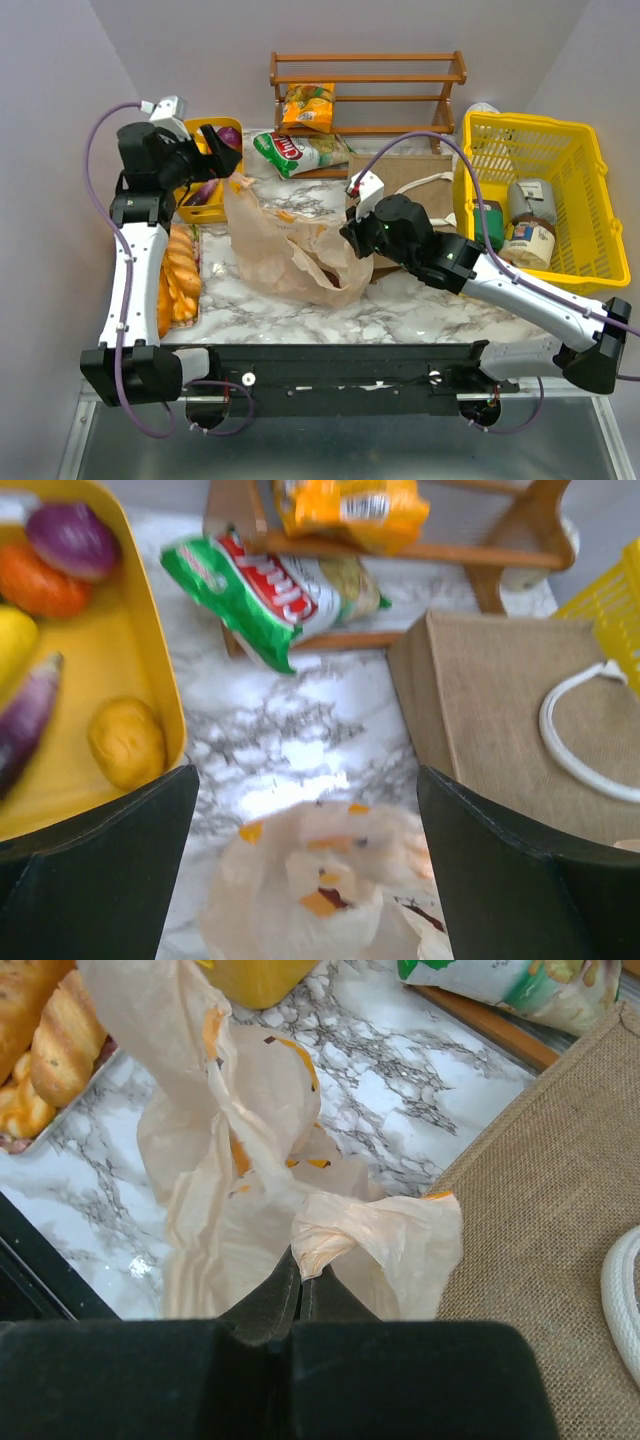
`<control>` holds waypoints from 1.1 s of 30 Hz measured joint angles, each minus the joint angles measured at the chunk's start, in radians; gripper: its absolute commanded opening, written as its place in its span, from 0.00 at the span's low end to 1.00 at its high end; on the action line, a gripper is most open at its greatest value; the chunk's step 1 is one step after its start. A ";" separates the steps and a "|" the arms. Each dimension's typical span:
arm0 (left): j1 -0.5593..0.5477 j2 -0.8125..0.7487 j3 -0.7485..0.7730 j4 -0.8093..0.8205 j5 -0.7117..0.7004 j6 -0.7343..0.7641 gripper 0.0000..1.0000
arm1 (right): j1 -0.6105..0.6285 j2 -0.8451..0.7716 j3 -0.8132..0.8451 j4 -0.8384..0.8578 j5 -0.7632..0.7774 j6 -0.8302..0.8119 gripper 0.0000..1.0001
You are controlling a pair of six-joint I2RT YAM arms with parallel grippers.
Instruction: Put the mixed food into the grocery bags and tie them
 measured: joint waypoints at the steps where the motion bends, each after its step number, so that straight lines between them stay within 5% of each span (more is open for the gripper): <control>1: 0.024 -0.004 0.021 0.021 0.014 0.000 0.99 | -0.006 -0.006 0.000 0.000 -0.004 0.008 0.01; 8: 0.119 0.114 0.211 0.080 -0.030 -0.014 0.87 | -0.021 -0.018 0.000 -0.002 -0.031 0.037 0.01; 12: 0.119 0.330 0.348 0.020 -0.135 0.051 0.59 | -0.022 -0.023 0.000 -0.006 -0.043 0.040 0.01; 18: 0.090 0.652 0.490 -0.137 -0.306 0.225 0.57 | -0.024 -0.023 0.004 -0.007 -0.073 0.050 0.01; 21: 0.062 0.751 0.546 -0.200 -0.342 0.284 0.48 | -0.027 -0.019 0.004 -0.008 -0.087 0.061 0.01; 33: 0.008 0.906 0.644 -0.327 -0.339 0.322 0.56 | -0.031 -0.010 0.006 -0.036 -0.101 0.072 0.01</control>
